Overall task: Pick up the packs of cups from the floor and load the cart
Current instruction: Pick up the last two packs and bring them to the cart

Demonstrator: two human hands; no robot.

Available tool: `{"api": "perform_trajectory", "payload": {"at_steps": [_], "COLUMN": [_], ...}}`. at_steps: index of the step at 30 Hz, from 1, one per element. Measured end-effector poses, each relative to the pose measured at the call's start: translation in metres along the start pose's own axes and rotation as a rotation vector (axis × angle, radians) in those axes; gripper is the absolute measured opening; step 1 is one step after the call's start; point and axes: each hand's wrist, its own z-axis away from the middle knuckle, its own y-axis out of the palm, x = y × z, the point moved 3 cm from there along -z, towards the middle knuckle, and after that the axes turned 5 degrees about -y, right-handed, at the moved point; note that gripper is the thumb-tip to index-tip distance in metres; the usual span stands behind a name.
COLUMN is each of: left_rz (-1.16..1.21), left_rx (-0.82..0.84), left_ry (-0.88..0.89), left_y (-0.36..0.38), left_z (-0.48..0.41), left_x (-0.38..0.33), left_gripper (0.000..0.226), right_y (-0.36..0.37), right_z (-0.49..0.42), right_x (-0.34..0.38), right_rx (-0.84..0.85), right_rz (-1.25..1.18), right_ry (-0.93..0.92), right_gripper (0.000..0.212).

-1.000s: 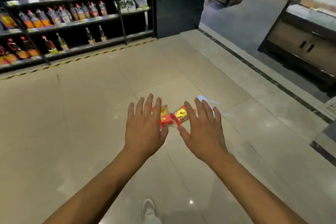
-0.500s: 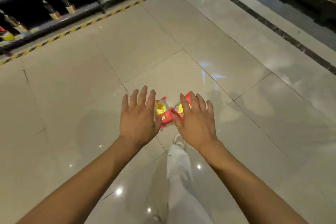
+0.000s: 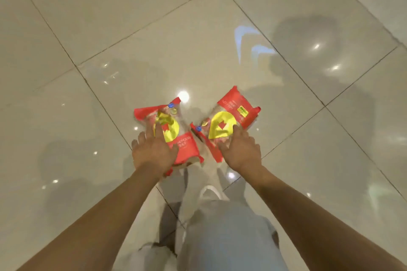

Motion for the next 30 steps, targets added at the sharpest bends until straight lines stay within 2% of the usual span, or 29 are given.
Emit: {"api": "perform_trajectory", "payload": {"at_steps": [2, 5, 8, 11, 14, 17, 21, 25, 30], "left_rz": [0.157, 0.681, 1.116, 1.227, 1.234, 1.129, 1.124, 1.242, 1.324], "left_rx": [0.016, 0.104, 0.185, 0.17, 0.091, -0.071, -0.297, -0.436, -0.587], "left_ry": [-0.11, -0.36, -0.484, -0.472, -0.463, -0.396, -0.309, -0.196, -0.197], "left_y": [0.052, 0.112, 0.147, 0.158, 0.142, 0.088, -0.027, -0.16, -0.319], "left_z": [-0.049, -0.101, -0.133, -0.146, -0.14, -0.111, -0.029, 0.097, 0.292], "left_x": [0.008, 0.024, 0.034, 0.041, 0.045, 0.061, 0.093, 0.129, 0.177], "left_gripper": [0.098, 0.101, 0.104, 0.102, 0.092, 0.078, 0.077, 0.084, 0.088], "right_y": [0.035, 0.076, 0.105, 0.116, 0.098, 0.052, -0.042, -0.156, -0.291], "right_z": [-0.051, -0.105, -0.139, -0.157, -0.153, -0.121, -0.038, 0.087, 0.283], "right_x": [-0.028, -0.055, -0.064, -0.061, -0.045, -0.014, 0.051, 0.12, 0.195], "right_rx": [-0.009, -0.086, -0.214, -0.299, -0.317, -0.327, -0.343, -0.415, -0.434], "right_rz": [-0.218, -0.657, -0.951, -1.112, -0.999, -0.732, -0.519, -0.522, -0.561], "right_ry": [0.172, 0.406, 0.459, 0.438, 0.36, 0.127, -0.189, -0.399, -0.516], "right_gripper": [0.078, 0.081, 0.085, 0.088, 0.088, 0.088, 0.093, 0.097, 0.098]}}
